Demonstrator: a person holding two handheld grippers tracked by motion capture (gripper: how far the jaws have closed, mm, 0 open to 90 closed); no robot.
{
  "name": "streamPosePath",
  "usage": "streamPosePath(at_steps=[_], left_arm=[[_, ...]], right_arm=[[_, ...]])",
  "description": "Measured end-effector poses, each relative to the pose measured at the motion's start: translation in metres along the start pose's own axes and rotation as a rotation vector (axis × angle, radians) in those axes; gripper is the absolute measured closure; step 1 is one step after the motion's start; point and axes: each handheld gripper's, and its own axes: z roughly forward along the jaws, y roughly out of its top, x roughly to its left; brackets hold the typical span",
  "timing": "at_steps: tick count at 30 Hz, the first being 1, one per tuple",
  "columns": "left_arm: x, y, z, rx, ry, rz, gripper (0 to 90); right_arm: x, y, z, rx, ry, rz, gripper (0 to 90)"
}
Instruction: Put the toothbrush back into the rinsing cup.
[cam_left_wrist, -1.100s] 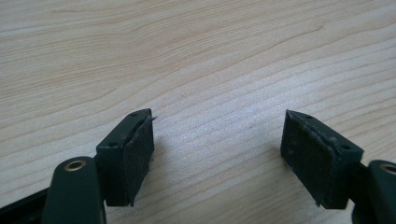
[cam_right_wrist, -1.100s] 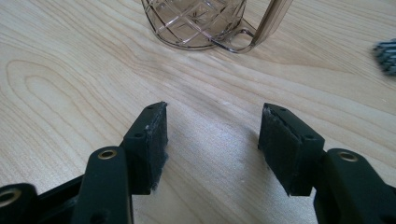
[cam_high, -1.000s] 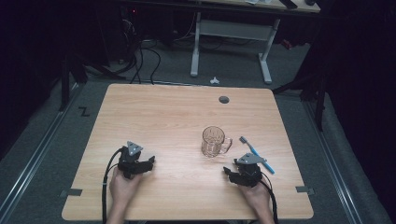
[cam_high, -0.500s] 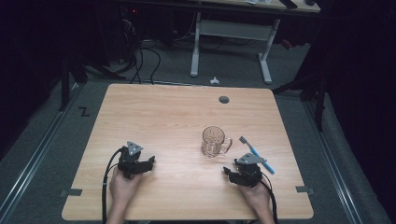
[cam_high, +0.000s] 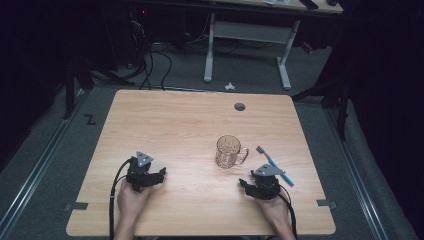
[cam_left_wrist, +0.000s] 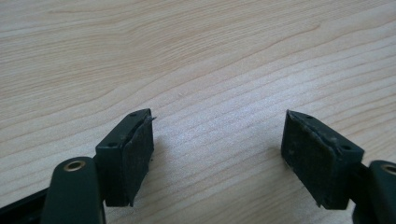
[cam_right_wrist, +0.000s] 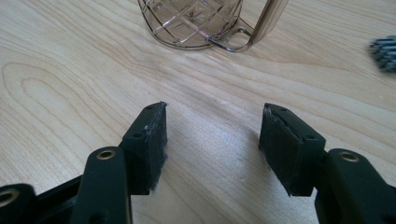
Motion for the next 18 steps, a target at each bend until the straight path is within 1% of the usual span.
streamPosePath(at_steps=[4, 5, 8, 9, 10, 13, 15, 18], left_arm=[[0.0, 0.0, 0.0, 0.0, 0.0, 0.0, 26.1], [-0.0001, 0.0, 0.0001, -0.001, 0.001, -0.001, 26.0], [0.0, 0.0001, 0.0001, -0.001, 0.001, -0.001, 26.1], [0.0, 0.0001, 0.0001, 0.0, 0.001, -0.001, 26.1], [0.0, 0.0001, 0.0, 0.0, 0.001, -0.001, 26.1], [0.0, 0.0001, 0.0001, -0.001, 0.002, -0.003, 26.2], [0.0, 0.0001, 0.0001, 0.0, 0.002, -0.002, 26.3], [0.0, 0.0001, 0.0002, -0.002, 0.002, -0.006, 26.3]], right_arm=[[0.0016, 0.0005, 0.0002, -0.001, 0.004, 0.0, 45.7], [0.0031, 0.0023, 0.0, 0.011, 0.008, -0.01, 46.9], [0.003, 0.0035, -0.0008, 0.014, 0.007, -0.01, 47.8], [0.0031, 0.0036, -0.0018, 0.01, 0.015, 0.0, 48.3], [0.0026, 0.0037, -0.0023, 0.006, 0.016, -0.008, 48.7], [0.0023, 0.003, -0.004, 0.005, 0.021, -0.005, 49.4], [0.002, 0.0019, -0.0062, 0.0, 0.024, 0.006, 50.1], [0.002, 0.002, -0.008, -0.006, 0.022, 0.001, 50.7]])
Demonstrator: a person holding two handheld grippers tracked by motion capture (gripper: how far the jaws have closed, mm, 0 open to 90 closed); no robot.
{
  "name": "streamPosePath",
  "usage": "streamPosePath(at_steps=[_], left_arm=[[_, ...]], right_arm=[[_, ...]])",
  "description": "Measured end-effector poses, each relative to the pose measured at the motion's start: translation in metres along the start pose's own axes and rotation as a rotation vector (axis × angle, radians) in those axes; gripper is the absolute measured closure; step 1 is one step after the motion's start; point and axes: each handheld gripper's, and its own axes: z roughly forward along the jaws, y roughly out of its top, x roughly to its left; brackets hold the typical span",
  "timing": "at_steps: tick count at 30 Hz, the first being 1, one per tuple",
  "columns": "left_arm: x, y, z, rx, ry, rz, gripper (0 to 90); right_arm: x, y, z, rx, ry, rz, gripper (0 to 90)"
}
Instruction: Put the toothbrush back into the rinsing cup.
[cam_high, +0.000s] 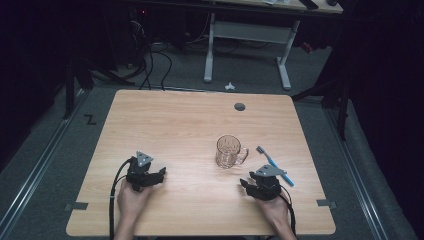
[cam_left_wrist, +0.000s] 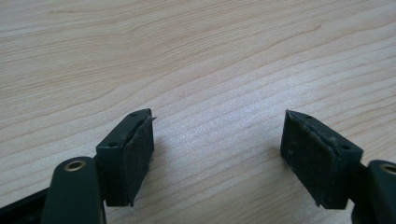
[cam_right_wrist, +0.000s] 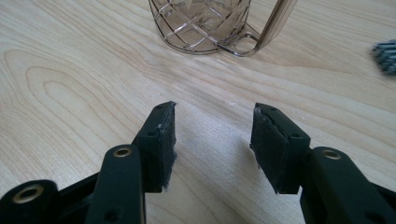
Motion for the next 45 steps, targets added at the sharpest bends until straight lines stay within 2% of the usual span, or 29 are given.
streamPosePath(at_steps=[6, 24, 45], left_arm=[[0.0, 0.0, 0.0, 0.001, 0.0, 0.001, 26.3], [0.0, 0.0, 0.0, 0.002, 0.0, 0.002, 26.2], [0.001, 0.0, 0.0, 0.0, -0.003, -0.003, 26.3]], right_arm=[[-0.001, -0.001, -0.006, -0.021, -0.003, 0.013, 52.8], [-0.006, -0.009, -0.014, -0.021, 0.001, 0.009, 58.9], [-0.025, -0.019, -0.032, -0.041, -0.031, 0.044, 62.5]])
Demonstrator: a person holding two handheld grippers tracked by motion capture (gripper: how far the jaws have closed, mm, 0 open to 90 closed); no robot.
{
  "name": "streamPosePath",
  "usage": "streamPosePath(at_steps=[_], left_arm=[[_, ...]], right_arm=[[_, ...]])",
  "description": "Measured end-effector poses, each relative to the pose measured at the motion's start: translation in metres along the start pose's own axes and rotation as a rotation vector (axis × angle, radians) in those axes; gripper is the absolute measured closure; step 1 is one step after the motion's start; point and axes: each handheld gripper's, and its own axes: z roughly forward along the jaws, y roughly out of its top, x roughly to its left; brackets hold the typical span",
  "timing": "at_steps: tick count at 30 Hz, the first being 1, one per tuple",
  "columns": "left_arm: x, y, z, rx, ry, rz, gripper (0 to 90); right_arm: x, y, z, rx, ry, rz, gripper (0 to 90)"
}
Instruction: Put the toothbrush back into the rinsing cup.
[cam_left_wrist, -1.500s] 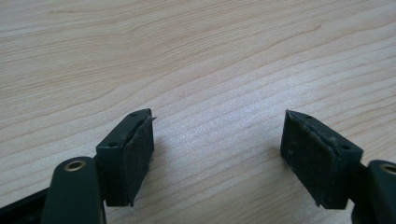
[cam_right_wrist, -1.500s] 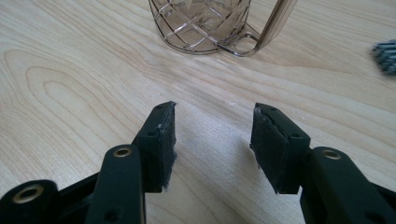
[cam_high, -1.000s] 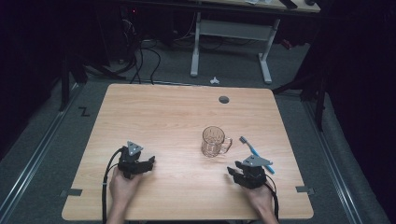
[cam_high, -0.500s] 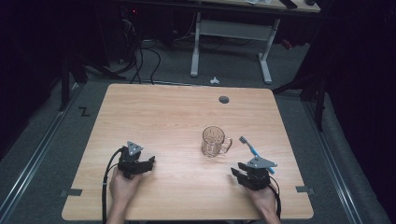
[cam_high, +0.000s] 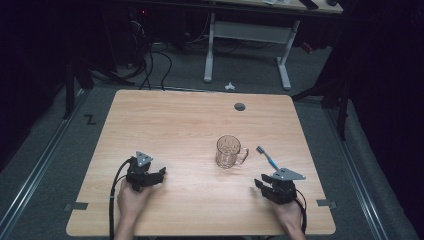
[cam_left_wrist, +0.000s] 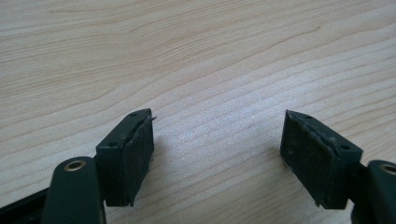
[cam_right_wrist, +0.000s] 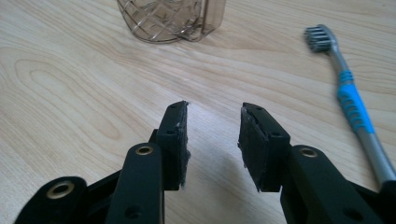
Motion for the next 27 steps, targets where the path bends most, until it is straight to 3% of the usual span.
streamPosePath(at_steps=[27], left_arm=[[0.0, 0.0, 0.0, -0.001, -0.003, -0.002, 26.2]], right_arm=[[-0.031, 0.009, -0.013, 0.01, -0.05, 0.045, 63.6]])
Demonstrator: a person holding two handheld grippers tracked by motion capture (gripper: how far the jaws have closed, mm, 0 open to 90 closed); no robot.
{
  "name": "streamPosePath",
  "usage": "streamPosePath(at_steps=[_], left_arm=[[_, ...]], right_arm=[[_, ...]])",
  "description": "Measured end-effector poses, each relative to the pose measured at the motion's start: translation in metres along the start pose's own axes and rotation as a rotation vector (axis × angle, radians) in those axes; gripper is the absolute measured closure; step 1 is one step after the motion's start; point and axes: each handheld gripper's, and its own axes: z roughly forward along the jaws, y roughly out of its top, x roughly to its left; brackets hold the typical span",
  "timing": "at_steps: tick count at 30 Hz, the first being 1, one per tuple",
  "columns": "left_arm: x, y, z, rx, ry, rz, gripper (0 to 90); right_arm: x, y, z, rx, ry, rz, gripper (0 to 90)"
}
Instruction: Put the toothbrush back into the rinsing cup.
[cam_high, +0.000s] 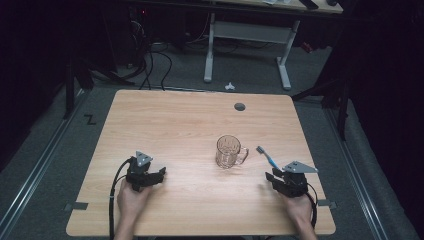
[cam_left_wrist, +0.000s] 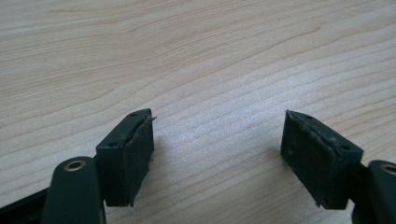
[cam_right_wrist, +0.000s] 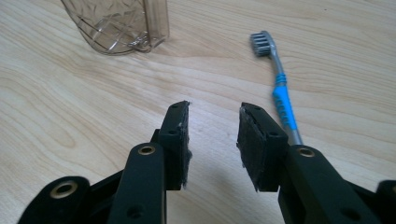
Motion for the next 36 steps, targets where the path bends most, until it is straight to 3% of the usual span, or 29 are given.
streamPosePath(at_steps=[36], left_arm=[[0.0, 0.0, 0.0, 0.002, 0.005, 0.005, 26.1]], right_arm=[[-0.043, 0.033, 0.007, 0.074, -0.02, 0.031, 63.3]])
